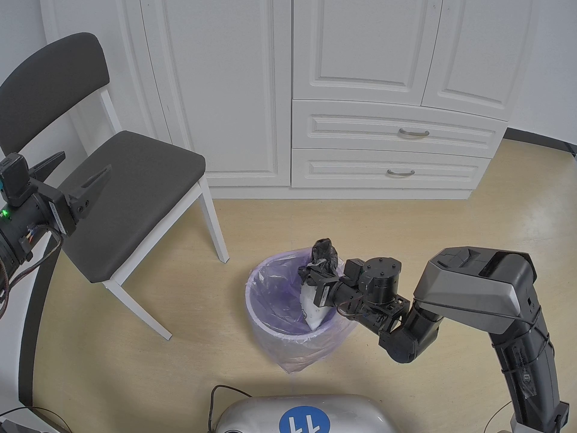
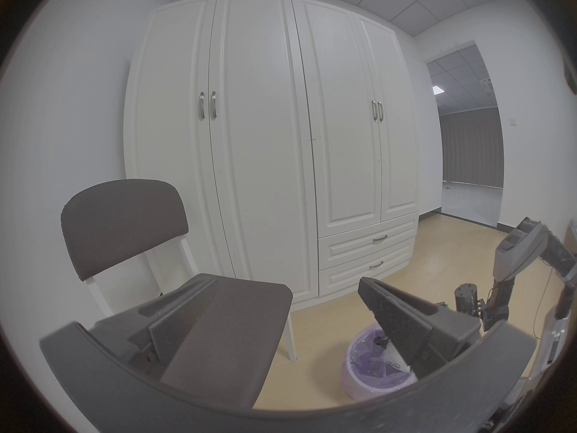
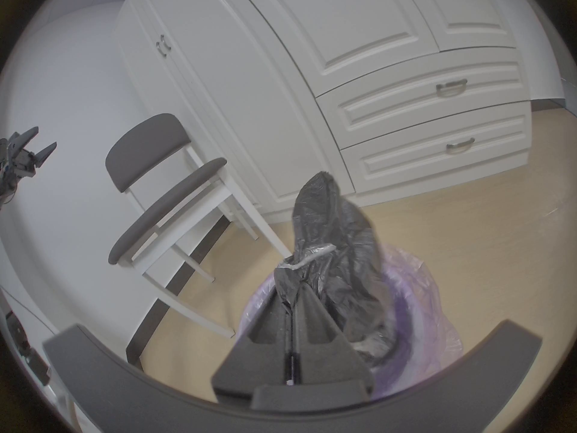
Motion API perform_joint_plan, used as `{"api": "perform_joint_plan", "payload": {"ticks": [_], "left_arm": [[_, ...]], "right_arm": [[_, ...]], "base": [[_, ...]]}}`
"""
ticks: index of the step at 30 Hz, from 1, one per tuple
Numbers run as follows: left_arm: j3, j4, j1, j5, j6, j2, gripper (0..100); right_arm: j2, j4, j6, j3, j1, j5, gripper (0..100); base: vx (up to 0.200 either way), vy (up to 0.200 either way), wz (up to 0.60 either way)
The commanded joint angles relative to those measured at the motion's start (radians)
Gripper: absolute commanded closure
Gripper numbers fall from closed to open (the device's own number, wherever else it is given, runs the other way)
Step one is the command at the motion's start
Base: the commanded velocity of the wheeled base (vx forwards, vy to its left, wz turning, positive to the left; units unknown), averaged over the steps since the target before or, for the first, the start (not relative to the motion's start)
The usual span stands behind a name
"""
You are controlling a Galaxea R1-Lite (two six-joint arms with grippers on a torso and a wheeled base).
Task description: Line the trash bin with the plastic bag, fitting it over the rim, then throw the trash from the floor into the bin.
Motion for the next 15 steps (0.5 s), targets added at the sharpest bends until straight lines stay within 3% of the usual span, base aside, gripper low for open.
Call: {"api": "perform_joint_plan", "payload": {"ticks": [1, 6, 10, 15], "left_arm": [[0.006, -0.001, -0.002, -0.001, 0.000, -0.003, 0], [0.006, -0.001, 0.000, -0.001, 0.000, -0.003, 0], [0.004, -0.001, -0.002, -0.001, 0.000, -0.001, 0], [0.004, -0.001, -0.002, -0.001, 0.000, 0.000, 0]], "right_arm": [[0.055, 0.000, -0.014, 0.002, -0.038, 0.012, 100], [0.030, 0.003, -0.070, 0.053, -0.073, 0.062, 100], [0.033, -0.004, -0.065, 0.046, -0.059, 0.076, 100], [0.070, -0.067, 0.070, 0.011, 0.008, 0.078, 100]], "base": [[0.000, 0.000, 0.00], [0.000, 0.000, 0.00], [0.000, 0.000, 0.00], [0.000, 0.000, 0.00]]}}
